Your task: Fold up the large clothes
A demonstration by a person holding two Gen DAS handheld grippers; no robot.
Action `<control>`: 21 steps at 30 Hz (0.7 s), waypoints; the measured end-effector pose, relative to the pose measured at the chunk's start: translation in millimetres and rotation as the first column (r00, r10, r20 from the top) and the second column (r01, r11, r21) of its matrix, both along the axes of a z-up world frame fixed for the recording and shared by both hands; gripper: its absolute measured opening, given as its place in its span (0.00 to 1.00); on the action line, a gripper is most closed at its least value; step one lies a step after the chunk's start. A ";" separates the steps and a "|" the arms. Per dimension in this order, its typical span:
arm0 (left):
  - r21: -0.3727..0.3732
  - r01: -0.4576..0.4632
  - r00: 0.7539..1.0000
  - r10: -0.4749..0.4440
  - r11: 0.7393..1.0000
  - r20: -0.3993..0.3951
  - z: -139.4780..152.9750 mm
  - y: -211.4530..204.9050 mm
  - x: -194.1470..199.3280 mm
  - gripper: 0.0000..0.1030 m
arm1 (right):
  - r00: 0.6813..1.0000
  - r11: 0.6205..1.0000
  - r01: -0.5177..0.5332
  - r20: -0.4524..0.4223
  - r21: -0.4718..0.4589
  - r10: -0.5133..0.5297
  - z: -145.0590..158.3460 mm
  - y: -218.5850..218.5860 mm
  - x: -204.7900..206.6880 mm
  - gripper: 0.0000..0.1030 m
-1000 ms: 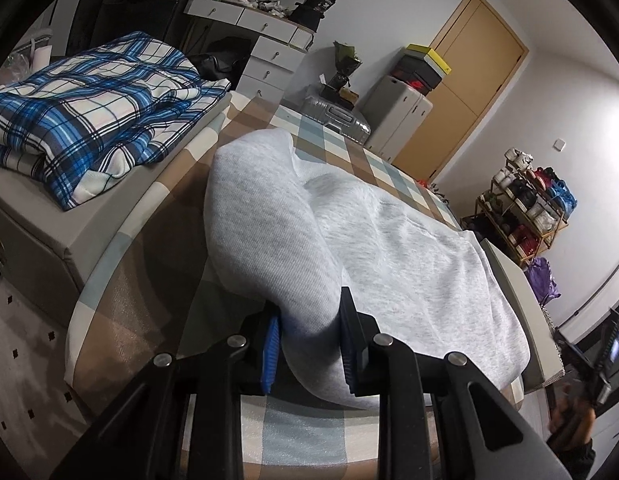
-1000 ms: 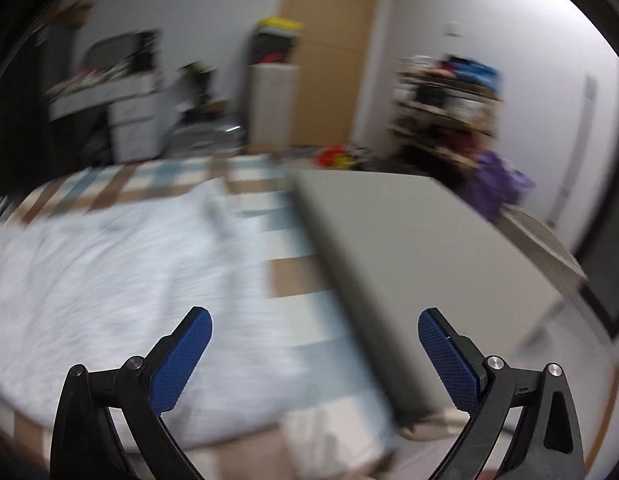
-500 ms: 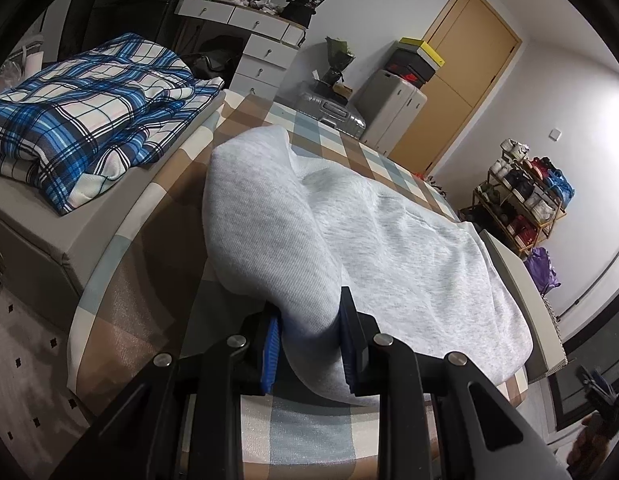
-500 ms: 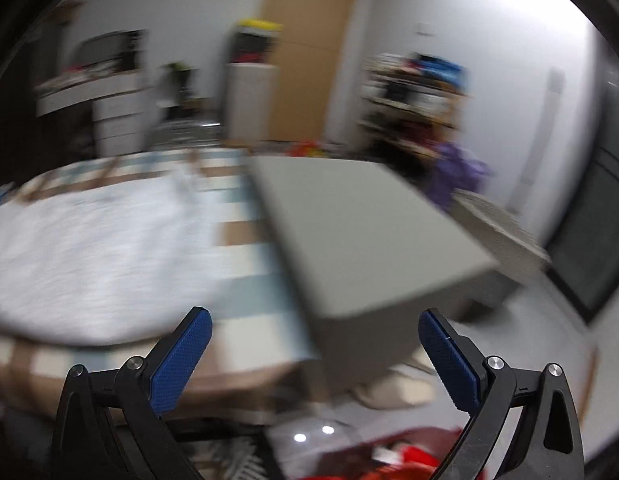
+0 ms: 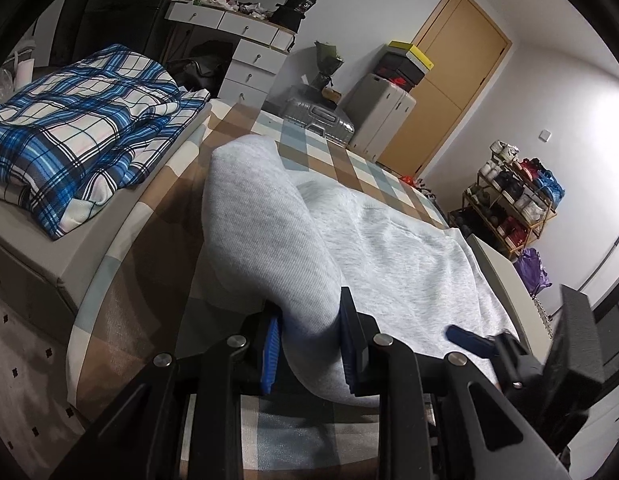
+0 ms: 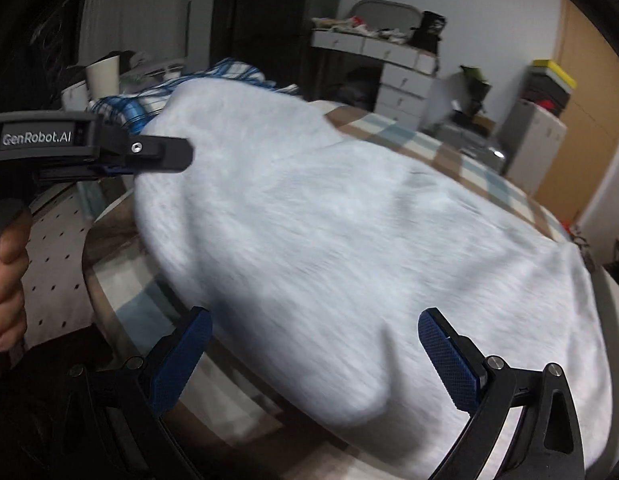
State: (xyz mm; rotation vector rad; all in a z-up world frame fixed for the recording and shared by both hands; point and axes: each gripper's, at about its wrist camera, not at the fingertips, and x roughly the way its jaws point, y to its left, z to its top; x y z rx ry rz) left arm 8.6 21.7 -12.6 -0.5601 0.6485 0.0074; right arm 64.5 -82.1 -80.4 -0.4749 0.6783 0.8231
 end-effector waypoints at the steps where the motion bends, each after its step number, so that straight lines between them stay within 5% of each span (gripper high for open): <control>1: -0.001 0.001 1.000 -0.001 1.000 0.000 -0.3 0.2 0.0 0.19 | 1.000 1.000 -0.013 -0.016 -0.008 0.013 -3.1 7.6 1.7 1.00; 9: -0.028 -0.004 1.000 0.004 1.000 -0.010 -0.2 1.5 -0.2 0.19 | 0.999 0.998 0.034 -0.026 -0.053 -0.035 -22.4 1.5 17.8 0.98; 11: -0.049 -0.009 1.000 0.008 0.999 -0.020 -2.3 3.6 -1.7 0.20 | 0.998 0.998 0.051 -0.028 -0.023 -0.052 -18.0 -5.0 19.4 0.85; 13: -0.075 -0.011 0.999 0.009 0.997 -0.031 -5.0 5.7 -4.1 0.23 | 0.999 0.999 0.037 -0.039 0.005 -0.037 -13.0 -7.6 20.1 0.60; 16: -0.131 -0.025 0.999 0.018 0.991 -0.049 -8.2 10.9 -15.0 0.39 | 0.999 0.998 0.038 -0.040 0.046 -0.036 -5.9 -12.0 20.5 0.40; 21: -0.246 0.012 0.999 -0.025 0.969 -0.048 -12.2 12.3 -45.2 0.65 | 0.995 0.993 0.057 -0.093 0.099 -0.048 -0.6 -18.1 26.1 0.34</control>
